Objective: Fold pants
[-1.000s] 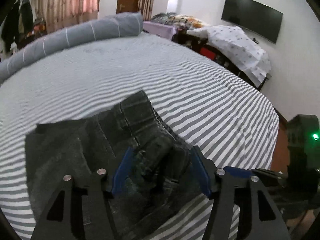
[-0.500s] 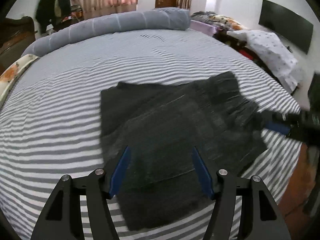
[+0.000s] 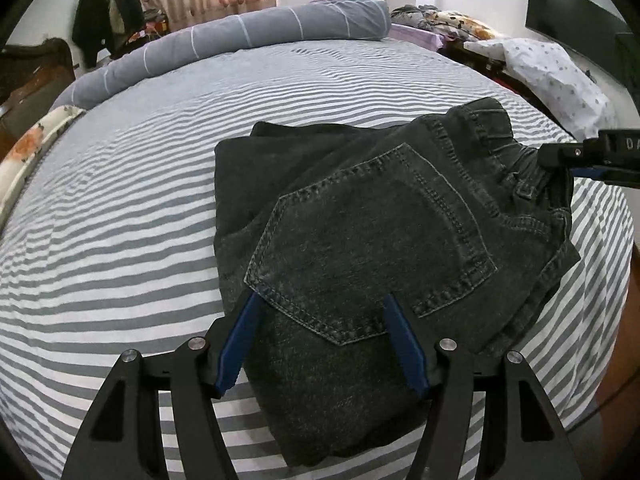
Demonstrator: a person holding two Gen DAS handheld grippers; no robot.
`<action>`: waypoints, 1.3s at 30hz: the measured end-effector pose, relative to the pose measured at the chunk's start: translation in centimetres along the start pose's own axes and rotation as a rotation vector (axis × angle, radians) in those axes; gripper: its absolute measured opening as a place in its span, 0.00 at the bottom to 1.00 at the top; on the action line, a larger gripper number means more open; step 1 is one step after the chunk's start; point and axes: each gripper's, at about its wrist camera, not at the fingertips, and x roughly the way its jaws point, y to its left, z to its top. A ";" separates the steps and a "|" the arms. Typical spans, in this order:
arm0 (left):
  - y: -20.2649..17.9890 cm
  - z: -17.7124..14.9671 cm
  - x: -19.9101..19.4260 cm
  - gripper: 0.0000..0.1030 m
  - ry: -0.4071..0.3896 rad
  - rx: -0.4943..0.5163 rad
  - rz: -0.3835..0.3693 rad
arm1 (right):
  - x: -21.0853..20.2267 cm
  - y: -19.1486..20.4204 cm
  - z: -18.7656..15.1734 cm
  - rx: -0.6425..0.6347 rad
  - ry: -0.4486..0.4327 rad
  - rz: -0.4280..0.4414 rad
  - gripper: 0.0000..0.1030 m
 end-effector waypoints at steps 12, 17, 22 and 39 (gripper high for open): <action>0.8 -0.3 0.4 0.66 -0.008 -0.043 -0.035 | 2.5 1.1 1.1 -0.084 0.132 -0.031 0.30; 0.7 -0.2 0.4 0.67 -0.003 -0.049 -0.031 | 2.6 1.1 1.6 -0.045 0.114 -0.029 0.14; 1.7 0.4 -0.2 0.67 0.006 -0.082 -0.060 | -0.1 3.1 1.1 -0.125 0.027 -0.127 0.10; 3.2 -0.7 0.8 0.67 0.028 -0.115 -0.030 | 2.7 -0.5 -1.3 -0.021 0.079 -0.167 0.14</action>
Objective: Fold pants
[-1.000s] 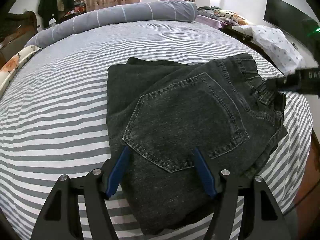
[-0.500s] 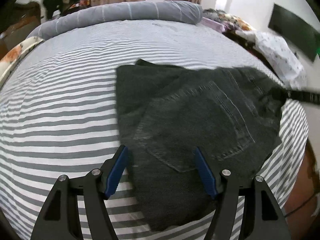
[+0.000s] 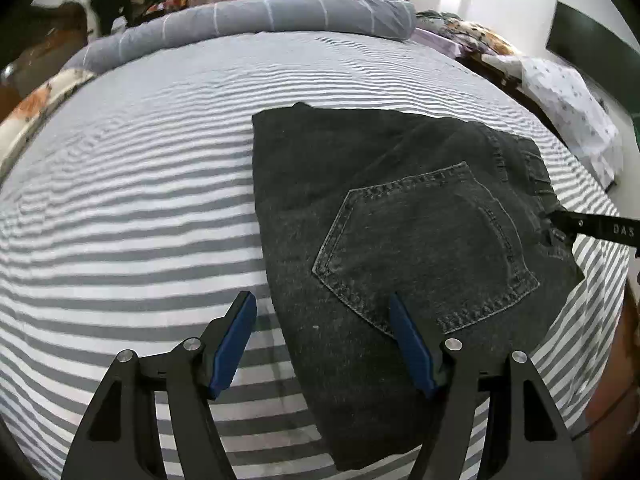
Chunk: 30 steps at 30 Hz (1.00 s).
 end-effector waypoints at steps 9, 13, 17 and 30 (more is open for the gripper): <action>1.6 3.5 -1.7 0.67 -0.056 -0.026 -0.042 | -4.4 0.8 2.0 -0.041 -0.129 -0.008 0.24; 1.6 6.8 -0.1 0.67 -0.061 -0.016 -0.028 | -4.0 4.0 3.6 -0.108 -0.130 0.076 0.25; 1.5 9.6 2.9 0.67 -0.015 -0.037 -0.019 | -1.2 7.3 5.0 -0.175 -0.100 0.103 0.25; 2.8 11.2 7.9 0.71 0.070 -0.089 0.008 | 2.0 5.9 1.5 -0.208 -0.010 0.054 0.21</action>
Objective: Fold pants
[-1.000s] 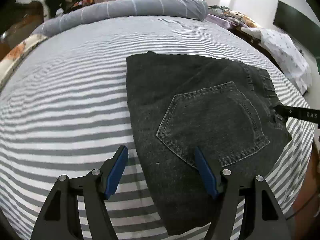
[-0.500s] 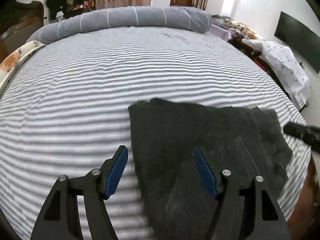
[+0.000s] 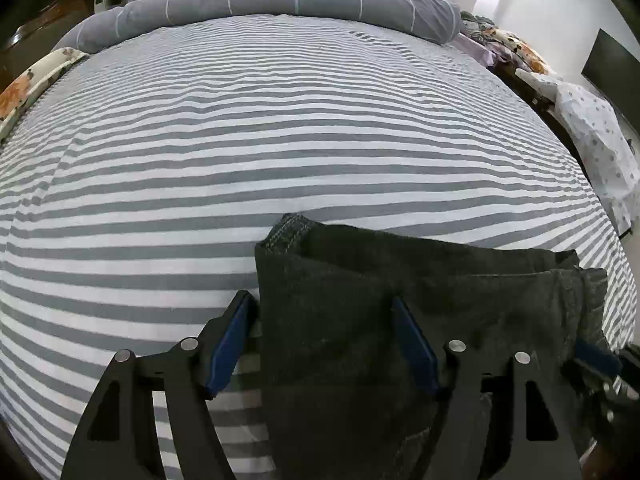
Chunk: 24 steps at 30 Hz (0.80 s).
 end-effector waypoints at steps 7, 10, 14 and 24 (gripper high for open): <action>-0.6 -0.4 -1.9 0.68 -0.012 0.038 0.025 | -1.2 0.6 -0.3 -0.015 -0.011 -0.032 0.25; -1.1 -1.7 -4.2 0.68 -0.038 0.061 0.025 | -2.8 0.7 -1.2 0.000 -0.034 -0.036 0.34; -1.5 -4.7 -7.3 0.68 -0.043 0.100 0.019 | -4.3 0.6 -3.3 -0.018 -0.037 -0.071 0.36; -2.7 -11.0 -9.3 0.69 0.032 0.122 -0.017 | -3.2 -1.6 -5.2 0.034 -0.009 -0.080 0.43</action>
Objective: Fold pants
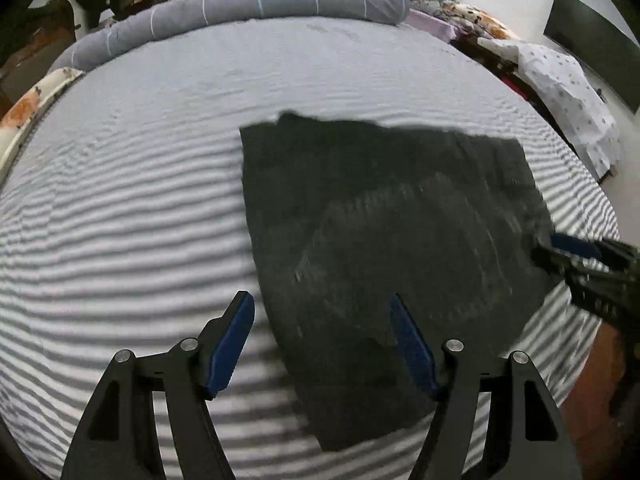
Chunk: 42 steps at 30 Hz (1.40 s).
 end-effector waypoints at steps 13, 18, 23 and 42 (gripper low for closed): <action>1.1 -1.3 0.6 0.73 0.022 -0.065 -0.062 | 0.5 -3.1 -0.3 0.173 0.030 0.159 0.55; 4.4 -1.0 -1.4 0.73 0.011 -0.213 -0.187 | -1.1 -7.5 -1.8 0.362 -0.010 0.356 0.68; 7.4 -1.3 -0.8 0.73 0.050 -0.349 -0.311 | -0.1 -10.9 -4.4 0.479 0.007 0.518 0.75; 10.6 0.4 3.9 0.73 0.027 -0.586 -0.639 | 6.2 -10.9 -0.6 0.405 -0.007 0.880 0.81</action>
